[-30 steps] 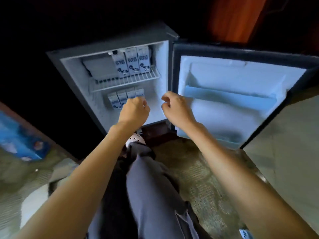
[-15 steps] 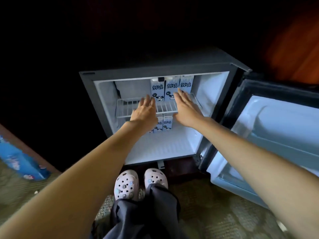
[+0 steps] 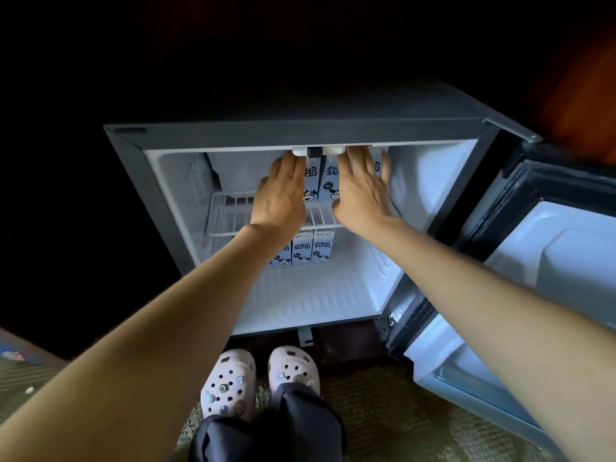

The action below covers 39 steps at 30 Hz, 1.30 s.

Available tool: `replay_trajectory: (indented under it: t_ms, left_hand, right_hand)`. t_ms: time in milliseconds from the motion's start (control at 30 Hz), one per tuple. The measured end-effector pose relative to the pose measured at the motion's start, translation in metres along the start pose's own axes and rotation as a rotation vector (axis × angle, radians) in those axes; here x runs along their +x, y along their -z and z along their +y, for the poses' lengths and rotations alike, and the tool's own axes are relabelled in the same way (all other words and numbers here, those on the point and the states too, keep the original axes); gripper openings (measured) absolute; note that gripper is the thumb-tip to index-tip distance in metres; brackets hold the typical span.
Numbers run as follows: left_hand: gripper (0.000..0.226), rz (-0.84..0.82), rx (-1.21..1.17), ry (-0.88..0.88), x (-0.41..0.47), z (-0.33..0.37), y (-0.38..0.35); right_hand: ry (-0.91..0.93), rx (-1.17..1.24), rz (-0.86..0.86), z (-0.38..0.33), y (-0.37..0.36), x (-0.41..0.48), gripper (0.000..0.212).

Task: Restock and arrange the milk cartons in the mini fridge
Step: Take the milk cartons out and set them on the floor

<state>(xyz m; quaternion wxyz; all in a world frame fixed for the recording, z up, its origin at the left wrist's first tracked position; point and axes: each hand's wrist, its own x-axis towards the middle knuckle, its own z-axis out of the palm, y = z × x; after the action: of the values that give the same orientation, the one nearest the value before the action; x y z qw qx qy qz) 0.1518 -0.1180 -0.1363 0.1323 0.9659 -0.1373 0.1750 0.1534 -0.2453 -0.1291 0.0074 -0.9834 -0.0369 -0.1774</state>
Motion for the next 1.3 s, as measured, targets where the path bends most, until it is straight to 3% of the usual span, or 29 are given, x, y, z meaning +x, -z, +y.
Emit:
replay_trajectory:
  t_ms: [133,267,367,467,667,767,833,1100,1300]
  left_hand:
    - [0.080,0.180,0.171,-0.091,-0.023,-0.002,-0.014]
    - [0.072,0.358,0.218,-0.042,-0.033,-0.011,-0.020]
    - [0.066,0.204,0.133,0.037,-0.032,-0.005,-0.014]
    - [0.042,0.019,-0.022,0.123,-0.037,0.001,-0.010]
    - [0.052,-0.048,-0.209,0.320,-0.029,-0.007,-0.001]
    - [0.042,-0.117,-0.303,0.503,-0.030,-0.006,0.003]
    - [0.035,-0.115,-0.259,0.535,-0.032,-0.005,0.008]
    - [0.036,0.073,-0.237,0.321,-0.061,0.027,0.055]
    - [0.032,-0.052,-0.295,0.165,-0.117,0.079,0.095]
  right_hand:
    - [0.023,0.014,0.253,0.005,-0.009,-0.021,0.087]
    - [0.043,0.076,0.442,0.008,-0.015,-0.028,0.078]
    - [0.005,0.151,0.369,0.004,-0.007,-0.022,0.067]
    - [0.031,0.128,0.218,0.002,-0.004,-0.026,0.045]
    - [-0.001,0.084,0.033,0.002,0.012,-0.041,0.039]
    - [-0.006,0.040,0.005,-0.002,0.020,-0.045,0.034]
    - [-0.015,0.034,-0.012,-0.004,0.023,-0.049,0.032]
    - [-0.041,0.185,0.004,0.007,0.059,-0.091,0.035]
    - [-0.067,0.293,-0.013,0.037,0.114,-0.168,0.036]
